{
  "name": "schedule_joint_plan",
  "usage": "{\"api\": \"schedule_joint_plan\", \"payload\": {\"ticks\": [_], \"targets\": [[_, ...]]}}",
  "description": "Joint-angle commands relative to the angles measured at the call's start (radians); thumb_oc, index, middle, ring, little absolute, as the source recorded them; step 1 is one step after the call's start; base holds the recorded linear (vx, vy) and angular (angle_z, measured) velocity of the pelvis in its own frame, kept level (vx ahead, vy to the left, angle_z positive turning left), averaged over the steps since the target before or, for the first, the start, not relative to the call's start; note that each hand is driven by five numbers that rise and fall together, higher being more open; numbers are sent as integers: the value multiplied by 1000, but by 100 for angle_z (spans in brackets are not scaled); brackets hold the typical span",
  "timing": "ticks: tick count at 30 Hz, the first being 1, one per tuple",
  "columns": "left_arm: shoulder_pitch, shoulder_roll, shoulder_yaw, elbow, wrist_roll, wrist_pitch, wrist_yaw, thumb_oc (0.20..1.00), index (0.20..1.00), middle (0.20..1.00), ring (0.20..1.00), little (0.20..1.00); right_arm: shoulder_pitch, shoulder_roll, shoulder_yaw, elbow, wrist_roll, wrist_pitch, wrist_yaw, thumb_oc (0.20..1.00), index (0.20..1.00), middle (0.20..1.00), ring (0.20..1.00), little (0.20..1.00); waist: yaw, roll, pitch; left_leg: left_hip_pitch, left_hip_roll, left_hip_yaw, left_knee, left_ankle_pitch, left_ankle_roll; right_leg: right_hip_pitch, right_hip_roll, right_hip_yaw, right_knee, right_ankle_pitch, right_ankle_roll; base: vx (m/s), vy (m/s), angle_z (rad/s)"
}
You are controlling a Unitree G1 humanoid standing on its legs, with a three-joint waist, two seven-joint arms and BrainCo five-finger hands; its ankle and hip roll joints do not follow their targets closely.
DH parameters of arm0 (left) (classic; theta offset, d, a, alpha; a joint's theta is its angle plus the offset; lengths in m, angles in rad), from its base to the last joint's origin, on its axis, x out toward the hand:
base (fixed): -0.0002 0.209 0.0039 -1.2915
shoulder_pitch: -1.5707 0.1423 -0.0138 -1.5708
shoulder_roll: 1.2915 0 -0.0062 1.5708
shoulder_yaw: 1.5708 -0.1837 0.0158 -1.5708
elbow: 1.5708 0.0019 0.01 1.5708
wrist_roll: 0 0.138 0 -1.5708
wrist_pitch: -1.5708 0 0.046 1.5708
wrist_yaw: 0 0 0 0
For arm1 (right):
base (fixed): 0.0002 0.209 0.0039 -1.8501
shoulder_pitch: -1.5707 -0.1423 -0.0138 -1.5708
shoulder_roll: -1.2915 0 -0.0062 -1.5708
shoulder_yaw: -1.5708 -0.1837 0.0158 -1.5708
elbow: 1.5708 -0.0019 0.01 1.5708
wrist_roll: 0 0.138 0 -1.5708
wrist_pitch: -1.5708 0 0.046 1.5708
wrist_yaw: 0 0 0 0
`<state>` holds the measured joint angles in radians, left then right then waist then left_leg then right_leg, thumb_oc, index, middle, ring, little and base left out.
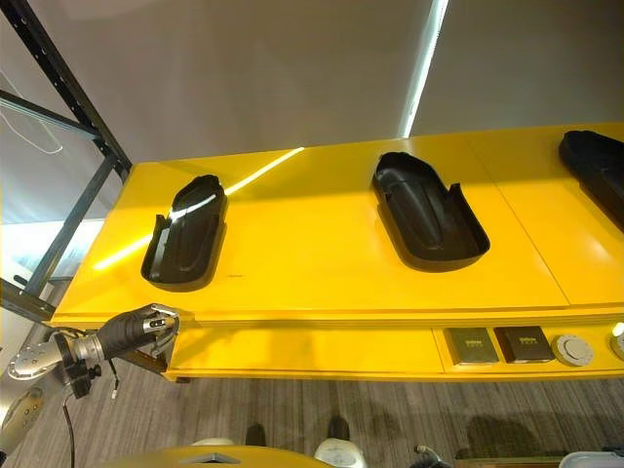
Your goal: Move parts from the plastic box to the shelf.
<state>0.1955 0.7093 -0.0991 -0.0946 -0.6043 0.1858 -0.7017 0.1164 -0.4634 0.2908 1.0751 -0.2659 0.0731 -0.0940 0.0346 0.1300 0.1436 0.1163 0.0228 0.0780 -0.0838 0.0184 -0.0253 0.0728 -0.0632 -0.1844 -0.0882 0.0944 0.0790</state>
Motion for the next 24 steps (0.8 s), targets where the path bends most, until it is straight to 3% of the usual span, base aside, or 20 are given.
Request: {"api": "schedule_joint_plan", "payload": {"ticks": [1, 7, 11, 24], "targets": [[-30, 23, 38, 11, 9, -106, 95, 200, 200, 200, 200, 200, -18, -21, 28, 4, -19, 2, 0, 1000, 1000, 1000, 1000, 1000, -4, -57, 3, -61, -60, 39, 87, -45, 28, 1, -2, -9, 44, -63, 45, 0, 0, 0], [-42, -30, 72, 76, 16, -244, 246, 200, 200, 200, 200, 200, -13, -5, 26, 5, -6, 7, -8, 1000, 1000, 1000, 1000, 1000, 2, -68, 6, -59, -60, 33, 85, -46, 30, 5, -2, -14, 43, -63, 41, 0, 0, 0], [-73, -72, 88, 75, 6, -298, 256, 200, 200, 200, 200, 200, -15, 12, 26, 16, 0, 1, -19, 1000, 1000, 1000, 1000, 1000, 4, -76, 9, -60, -57, 32, 86, -47, 30, 8, -1, -18, 43, -62, 38, -5, -16, 1], [-132, -93, 28, 38, 13, -272, 277, 200, 200, 200, 200, 200, -20, 20, 35, 15, -11, -1, -15, 1000, 1000, 1000, 1000, 1000, -15, -79, 5, -56, -49, 51, 87, -49, 27, 5, 3, -7, 46, -65, 39, 0, 0, 0]]}}
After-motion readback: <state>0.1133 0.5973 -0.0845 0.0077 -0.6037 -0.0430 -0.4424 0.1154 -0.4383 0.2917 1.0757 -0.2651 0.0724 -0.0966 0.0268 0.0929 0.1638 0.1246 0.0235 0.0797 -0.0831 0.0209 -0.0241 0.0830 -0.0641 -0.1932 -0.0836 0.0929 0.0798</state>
